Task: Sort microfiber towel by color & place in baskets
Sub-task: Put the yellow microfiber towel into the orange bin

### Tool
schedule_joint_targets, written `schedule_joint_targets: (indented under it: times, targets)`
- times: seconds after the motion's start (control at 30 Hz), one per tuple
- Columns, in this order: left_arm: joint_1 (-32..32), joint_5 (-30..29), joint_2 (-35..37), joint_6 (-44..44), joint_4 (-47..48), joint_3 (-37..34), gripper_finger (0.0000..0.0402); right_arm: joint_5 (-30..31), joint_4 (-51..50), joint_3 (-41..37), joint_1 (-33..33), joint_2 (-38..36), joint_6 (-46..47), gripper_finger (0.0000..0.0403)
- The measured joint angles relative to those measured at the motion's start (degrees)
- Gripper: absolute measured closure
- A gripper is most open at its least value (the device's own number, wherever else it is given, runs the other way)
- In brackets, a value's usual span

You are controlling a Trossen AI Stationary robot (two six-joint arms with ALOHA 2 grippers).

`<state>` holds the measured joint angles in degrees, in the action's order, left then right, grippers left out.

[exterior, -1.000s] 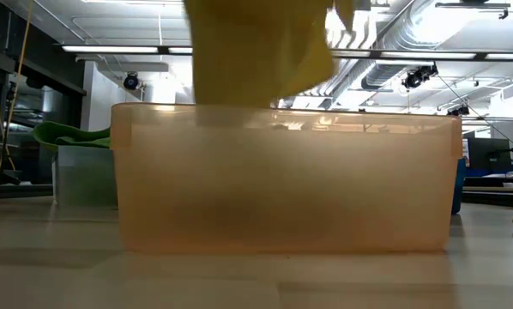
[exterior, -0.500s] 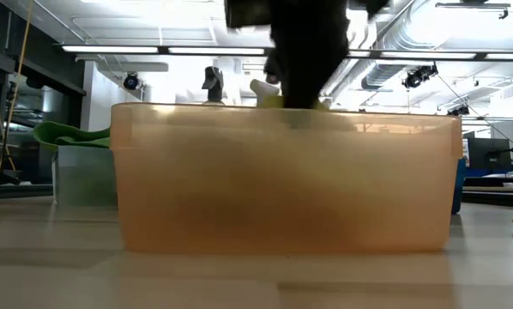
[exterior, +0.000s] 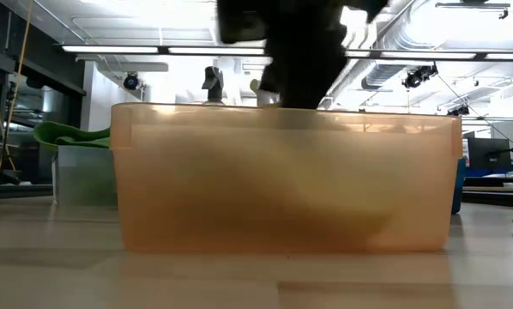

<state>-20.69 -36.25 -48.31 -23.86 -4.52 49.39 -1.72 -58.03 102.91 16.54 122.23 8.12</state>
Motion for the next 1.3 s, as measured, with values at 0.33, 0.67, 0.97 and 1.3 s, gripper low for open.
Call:
schedule_joint_targets:
  times: [0.33,0.67,0.97,1.3]
  targets:
    - [0.0,0.0,0.0,0.0,0.0,0.0,0.0326,-3.1,1.9,0.4,-1.2,2.8,5.9,0.0333]
    - [0.0,0.0,0.0,0.1,0.5,0.0,0.0326,1.2,-15.3,5.0,-1.3,-4.3,-0.4,0.0161]
    - [0.0,0.0,0.0,0.1,1.2,0.0,0.0326,2.3,-16.2,-6.0,2.7,-17.4,9.5,0.0117]
    - [0.0,0.0,0.0,0.0,1.7,0.0,0.0326,-9.9,-3.7,-50.2,18.1,-44.1,53.4,0.0116]
